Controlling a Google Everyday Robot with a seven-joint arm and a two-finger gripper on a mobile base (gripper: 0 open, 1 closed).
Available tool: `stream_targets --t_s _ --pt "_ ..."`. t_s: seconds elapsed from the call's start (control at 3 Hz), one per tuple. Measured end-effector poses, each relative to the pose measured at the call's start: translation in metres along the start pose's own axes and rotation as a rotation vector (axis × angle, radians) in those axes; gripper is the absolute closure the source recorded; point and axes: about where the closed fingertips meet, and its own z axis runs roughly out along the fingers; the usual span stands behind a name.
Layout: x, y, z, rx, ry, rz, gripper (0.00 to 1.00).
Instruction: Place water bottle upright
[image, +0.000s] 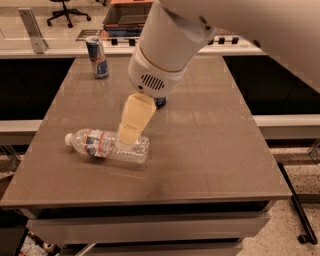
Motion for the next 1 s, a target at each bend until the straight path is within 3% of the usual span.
stream_targets --t_s 0.67,1.0 --pt "-0.020 0.018 0.049 0.069 0.177 -0.027 0.00" --pt "-0.020 0.012 0.048 0.108 0.197 -0.025 0.00"
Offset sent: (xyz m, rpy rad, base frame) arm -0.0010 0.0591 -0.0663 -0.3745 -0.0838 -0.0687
